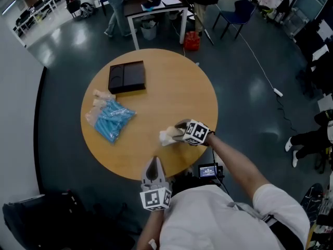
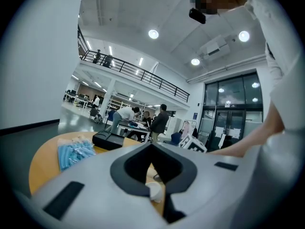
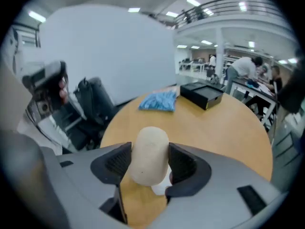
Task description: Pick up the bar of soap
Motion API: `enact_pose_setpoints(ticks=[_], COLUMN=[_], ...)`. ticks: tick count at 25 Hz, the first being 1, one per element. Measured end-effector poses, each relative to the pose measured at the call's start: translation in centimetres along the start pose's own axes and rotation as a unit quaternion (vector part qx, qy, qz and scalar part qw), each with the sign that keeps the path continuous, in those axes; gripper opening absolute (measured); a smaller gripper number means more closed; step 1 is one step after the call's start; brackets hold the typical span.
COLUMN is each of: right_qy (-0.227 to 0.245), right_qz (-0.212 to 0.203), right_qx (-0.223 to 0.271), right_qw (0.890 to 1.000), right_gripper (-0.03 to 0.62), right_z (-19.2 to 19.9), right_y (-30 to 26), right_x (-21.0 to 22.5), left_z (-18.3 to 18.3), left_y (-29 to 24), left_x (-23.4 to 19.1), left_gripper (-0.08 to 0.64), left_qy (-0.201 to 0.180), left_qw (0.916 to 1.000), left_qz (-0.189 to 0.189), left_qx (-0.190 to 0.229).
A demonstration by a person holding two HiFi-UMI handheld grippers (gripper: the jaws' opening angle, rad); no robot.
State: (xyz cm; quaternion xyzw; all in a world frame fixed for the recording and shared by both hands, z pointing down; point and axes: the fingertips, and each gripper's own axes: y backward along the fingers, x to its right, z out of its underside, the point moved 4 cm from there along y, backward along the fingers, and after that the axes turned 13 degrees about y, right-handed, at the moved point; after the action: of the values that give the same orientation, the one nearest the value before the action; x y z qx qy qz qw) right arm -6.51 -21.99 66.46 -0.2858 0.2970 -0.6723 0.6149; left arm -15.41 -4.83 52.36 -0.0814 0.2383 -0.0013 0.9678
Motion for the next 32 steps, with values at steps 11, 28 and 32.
enact_pose_setpoints(ticks=[11,28,32], right_qy=[-0.117,-0.163,-0.15], right_qz=[0.234,0.263,0.318], right_qx=[0.353,0.374,0.305], right_qw=[0.898,0.874,0.885], right_gripper=[0.249,0.231,0.011], right_z=[-3.8,-2.2,0.0], right_y=[14.6,15.3,13.1], right_x=[-6.4,-7.5,-5.9], left_z=[-0.5,1.1,1.4], left_y=[-0.7,-3.1,-3.1], left_x=[0.4,1.9,1.4], left_gripper=[0.006,0.006,0.006], left_qy=[0.003,0.02,0.025], left_qw=[0.9999,0.9993,0.9993], left_qz=[0.012,0.029,0.021], left_qx=[0.002,-0.015,-0.017])
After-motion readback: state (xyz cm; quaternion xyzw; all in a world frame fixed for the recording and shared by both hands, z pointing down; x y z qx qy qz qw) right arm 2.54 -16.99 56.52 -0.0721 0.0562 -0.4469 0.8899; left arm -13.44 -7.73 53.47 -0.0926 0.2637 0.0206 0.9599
